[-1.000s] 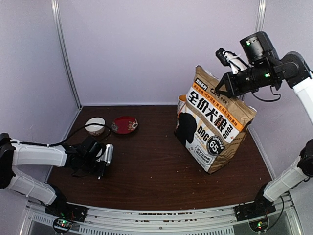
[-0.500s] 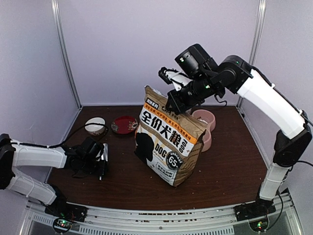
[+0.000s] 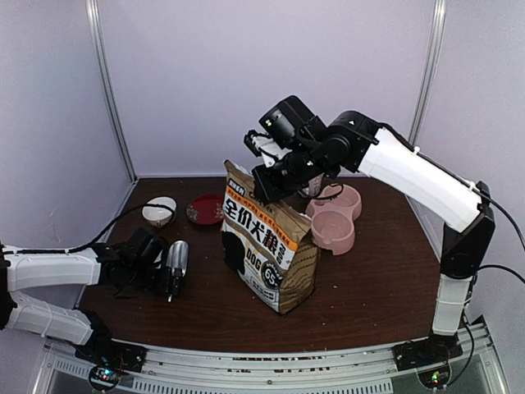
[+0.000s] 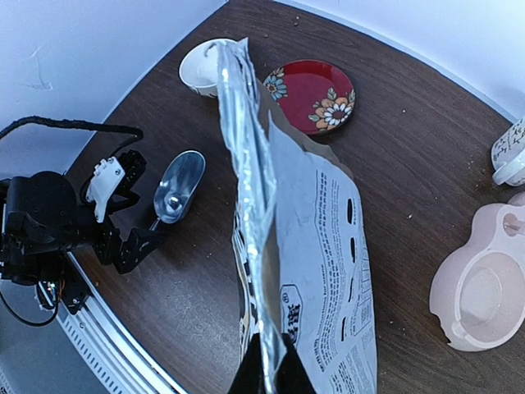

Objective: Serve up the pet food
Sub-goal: Place the pet food bag at the center of the board, then pick up the spatula from the center of the board.

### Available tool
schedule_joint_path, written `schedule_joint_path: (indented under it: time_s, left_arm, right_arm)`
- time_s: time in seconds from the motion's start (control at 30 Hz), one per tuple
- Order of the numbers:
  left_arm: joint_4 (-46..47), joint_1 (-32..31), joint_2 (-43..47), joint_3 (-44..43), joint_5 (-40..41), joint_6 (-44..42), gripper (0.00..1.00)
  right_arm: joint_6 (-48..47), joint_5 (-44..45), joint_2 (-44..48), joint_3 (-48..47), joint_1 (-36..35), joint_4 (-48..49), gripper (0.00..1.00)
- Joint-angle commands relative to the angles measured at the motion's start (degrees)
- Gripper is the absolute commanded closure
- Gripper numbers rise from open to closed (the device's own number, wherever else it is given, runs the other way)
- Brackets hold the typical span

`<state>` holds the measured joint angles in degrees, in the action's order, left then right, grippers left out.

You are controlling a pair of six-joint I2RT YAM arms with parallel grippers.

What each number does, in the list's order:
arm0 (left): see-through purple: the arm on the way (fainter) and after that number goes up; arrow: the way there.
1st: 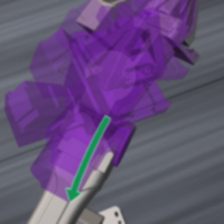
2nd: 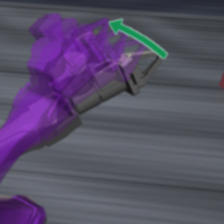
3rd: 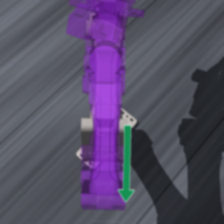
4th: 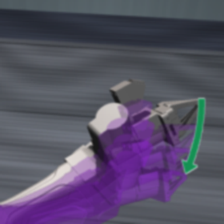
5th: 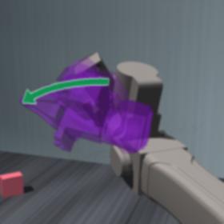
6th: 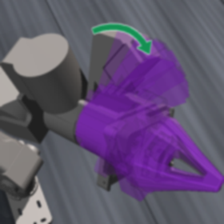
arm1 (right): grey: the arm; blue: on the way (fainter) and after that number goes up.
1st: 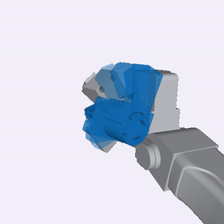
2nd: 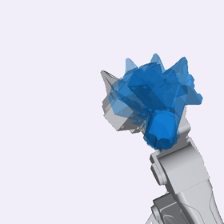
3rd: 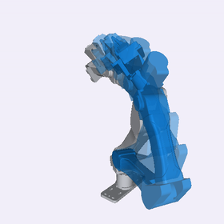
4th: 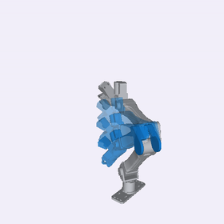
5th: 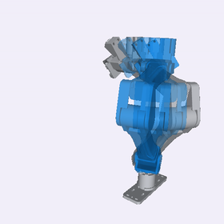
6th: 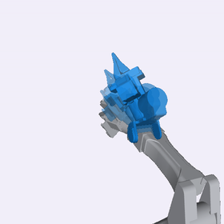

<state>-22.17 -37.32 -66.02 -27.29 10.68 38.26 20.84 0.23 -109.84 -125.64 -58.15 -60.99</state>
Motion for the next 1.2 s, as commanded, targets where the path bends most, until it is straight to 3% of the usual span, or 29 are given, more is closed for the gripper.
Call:
schedule_joint_path:
  time_s: [0.0, 0.13, 0.23, 0.47, 0.67, 0.9, 1.03, 1.17]
  left_arm:
    - [-2.92, 0.34, 1.84, -4.44, 3.48, -1.87, 0.02]
    - [-6.96, 0.41, 2.66, -8.38, 6.40, -3.77, 0.02]
    - [-6.59, 0.41, 4.34, -10.11, 5.79, -6.84, 0.04]
    - [-0.62, 0.20, 7.05, -11.04, -0.46, -13.82, 0.10]
    - [2.98, -1.74, 3.64, -13.00, -5.06, -17.15, 0.18]
    - [-2.14, -2.49, 1.85, -12.75, 2.47, -11.94, 0.15]
    - [-6.81, -2.44, 5.81, -9.15, 4.69, -7.44, 0.14]
    - [-6.71, -2.44, 8.60, -4.49, 1.86, -4.38, 0.14]
  right_arm:
    - [0.42, 1.08, 4.11, -2.24, -0.38, 16.51, 0.94]
    - [-2.87, 0.81, 5.04, -2.06, -0.21, 15.44, 0.53]
    - [-4.62, 0.24, 6.70, -2.06, 0.79, 15.39, 0.38]
    - [-6.70, -0.01, 15.05, 3.63, 6.65, 15.27, 0.33]
    - [-5.05, 1.36, 29.26, 26.06, 15.78, 17.93, 0.33]
    - [-2.91, 4.41, 43.18, 52.16, 20.23, 23.75, 0.33]
    - [-2.74, 4.04, 47.83, 61.46, 20.44, 27.53, 0.29]
    - [-2.92, 2.24, 49.35, 67.88, 20.40, 31.94, 0.24]
